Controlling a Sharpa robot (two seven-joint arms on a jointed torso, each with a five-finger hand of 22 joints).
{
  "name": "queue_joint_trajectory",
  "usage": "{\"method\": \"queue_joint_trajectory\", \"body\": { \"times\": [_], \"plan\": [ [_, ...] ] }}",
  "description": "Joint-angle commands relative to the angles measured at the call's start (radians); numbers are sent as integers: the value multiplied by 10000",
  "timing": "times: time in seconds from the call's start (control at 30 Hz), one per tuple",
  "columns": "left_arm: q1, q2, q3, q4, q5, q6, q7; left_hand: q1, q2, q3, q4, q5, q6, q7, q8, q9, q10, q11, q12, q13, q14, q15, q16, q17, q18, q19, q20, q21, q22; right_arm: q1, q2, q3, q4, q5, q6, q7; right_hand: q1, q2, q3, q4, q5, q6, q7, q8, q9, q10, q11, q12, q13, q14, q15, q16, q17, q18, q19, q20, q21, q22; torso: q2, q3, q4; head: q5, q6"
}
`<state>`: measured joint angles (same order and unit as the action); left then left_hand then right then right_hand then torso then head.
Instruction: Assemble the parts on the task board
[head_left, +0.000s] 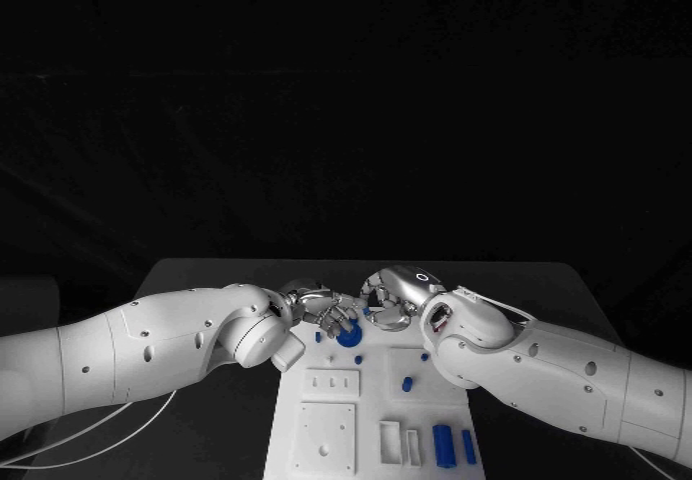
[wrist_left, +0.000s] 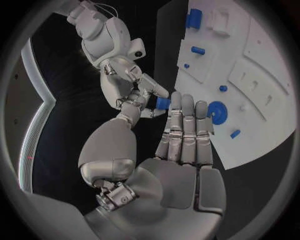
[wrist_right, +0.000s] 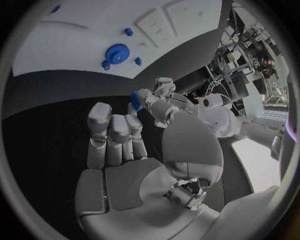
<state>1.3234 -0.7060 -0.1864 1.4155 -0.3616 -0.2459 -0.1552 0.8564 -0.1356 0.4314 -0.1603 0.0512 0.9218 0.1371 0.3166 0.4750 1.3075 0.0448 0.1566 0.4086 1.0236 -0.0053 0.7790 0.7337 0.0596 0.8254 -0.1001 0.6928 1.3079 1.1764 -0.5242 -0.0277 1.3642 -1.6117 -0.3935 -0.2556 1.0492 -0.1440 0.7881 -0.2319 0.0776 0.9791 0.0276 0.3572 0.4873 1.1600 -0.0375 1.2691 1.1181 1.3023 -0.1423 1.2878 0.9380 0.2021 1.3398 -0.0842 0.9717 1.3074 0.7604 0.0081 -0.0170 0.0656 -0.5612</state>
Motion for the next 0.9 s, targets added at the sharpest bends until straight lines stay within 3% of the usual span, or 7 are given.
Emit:
{"method": "queue_joint_trajectory", "body": {
  "times": [0.03,0.5,0.9],
  "plan": [
    [6,31,5,29,-139,151,-81,-33,86,41,36,-23,47,-20,-21,6,-48,-6,69,17,-66,17,70,-16,-35,-100,-32,-4,146,-3,15,1,101,-141,193,-51,-39,-41,55,-5,11,1064,435,105,188,80,-16,52,0,83,-21,-54,9,597,42,21,43,164,2,-8,-1,-2,-5],
    [7,54,7,61,-134,298,-86,17,297,70,-10,-19,77,-28,-19,11,-55,-15,105,77,-71,23,113,-45,-22,-121,-17,21,152,-6,79,-1,257,-134,289,-63,-41,-39,68,-1,28,1062,435,102,190,79,-17,47,-2,84,-22,-57,7,597,42,23,42,162,-1,-21,-2,-19,-35],
    [9,71,8,52,-64,375,-73,299,850,72,-428,-13,169,-58,-7,17,-55,-45,168,190,-87,29,205,-118,-28,-171,1,78,156,-6,252,-29,206,-90,392,-66,-47,-41,76,2,46,1059,436,97,192,74,-16,39,-7,84,-22,-61,5,597,41,26,41,160,6,-17,-8,-6,-48]
  ]
}}
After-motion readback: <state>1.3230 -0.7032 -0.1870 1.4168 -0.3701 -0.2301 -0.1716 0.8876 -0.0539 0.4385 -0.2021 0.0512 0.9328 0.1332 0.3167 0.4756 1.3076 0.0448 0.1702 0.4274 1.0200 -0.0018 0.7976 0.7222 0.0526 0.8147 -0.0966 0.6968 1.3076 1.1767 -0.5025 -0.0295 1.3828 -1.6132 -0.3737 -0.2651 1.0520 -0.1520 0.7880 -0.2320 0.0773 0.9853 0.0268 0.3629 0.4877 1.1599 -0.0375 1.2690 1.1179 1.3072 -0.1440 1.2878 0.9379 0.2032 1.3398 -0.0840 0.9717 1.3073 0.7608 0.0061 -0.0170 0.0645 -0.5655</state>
